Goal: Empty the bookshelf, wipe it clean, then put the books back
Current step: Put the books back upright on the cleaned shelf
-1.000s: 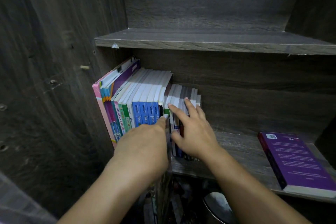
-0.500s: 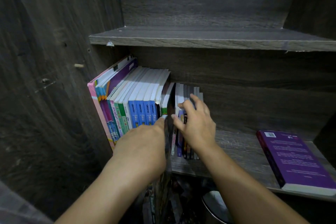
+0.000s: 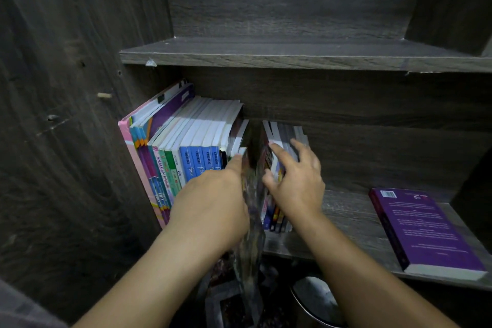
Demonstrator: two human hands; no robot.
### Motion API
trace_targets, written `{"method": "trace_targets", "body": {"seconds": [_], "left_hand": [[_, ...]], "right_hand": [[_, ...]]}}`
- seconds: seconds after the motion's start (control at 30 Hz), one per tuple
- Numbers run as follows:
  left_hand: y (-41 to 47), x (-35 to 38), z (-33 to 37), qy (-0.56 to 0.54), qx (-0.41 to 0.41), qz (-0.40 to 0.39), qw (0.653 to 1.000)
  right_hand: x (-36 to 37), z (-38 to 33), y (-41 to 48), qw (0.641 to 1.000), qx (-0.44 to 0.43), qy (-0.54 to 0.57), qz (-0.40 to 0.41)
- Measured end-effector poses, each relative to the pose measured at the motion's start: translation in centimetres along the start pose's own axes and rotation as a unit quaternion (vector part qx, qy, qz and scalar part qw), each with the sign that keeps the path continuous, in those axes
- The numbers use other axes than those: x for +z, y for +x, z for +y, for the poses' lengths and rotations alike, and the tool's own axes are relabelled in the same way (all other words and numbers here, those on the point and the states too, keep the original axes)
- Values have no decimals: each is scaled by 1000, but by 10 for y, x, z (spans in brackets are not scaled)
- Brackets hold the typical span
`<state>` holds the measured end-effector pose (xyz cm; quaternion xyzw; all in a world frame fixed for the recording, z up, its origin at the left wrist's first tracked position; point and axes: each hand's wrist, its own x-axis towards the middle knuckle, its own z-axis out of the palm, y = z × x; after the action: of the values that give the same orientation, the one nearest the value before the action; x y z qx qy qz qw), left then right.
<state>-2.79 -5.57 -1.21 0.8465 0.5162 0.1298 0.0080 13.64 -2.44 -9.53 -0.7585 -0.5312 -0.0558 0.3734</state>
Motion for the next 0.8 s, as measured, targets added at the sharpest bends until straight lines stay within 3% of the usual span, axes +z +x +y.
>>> {"method": "trace_targets", "body": {"seconds": [0.5,0.67,0.8], "left_hand": [[18,7,12,81,-69,89,990],[22,14,12,87,-59,84,991],[37,31,5,47,-32,128,990]], "right_hand": [[-2,5,4,1000,-20,15,-18],[-7,3,3,999,-12,17,-38],[-6,4,3,999,-20,17,-32]]}}
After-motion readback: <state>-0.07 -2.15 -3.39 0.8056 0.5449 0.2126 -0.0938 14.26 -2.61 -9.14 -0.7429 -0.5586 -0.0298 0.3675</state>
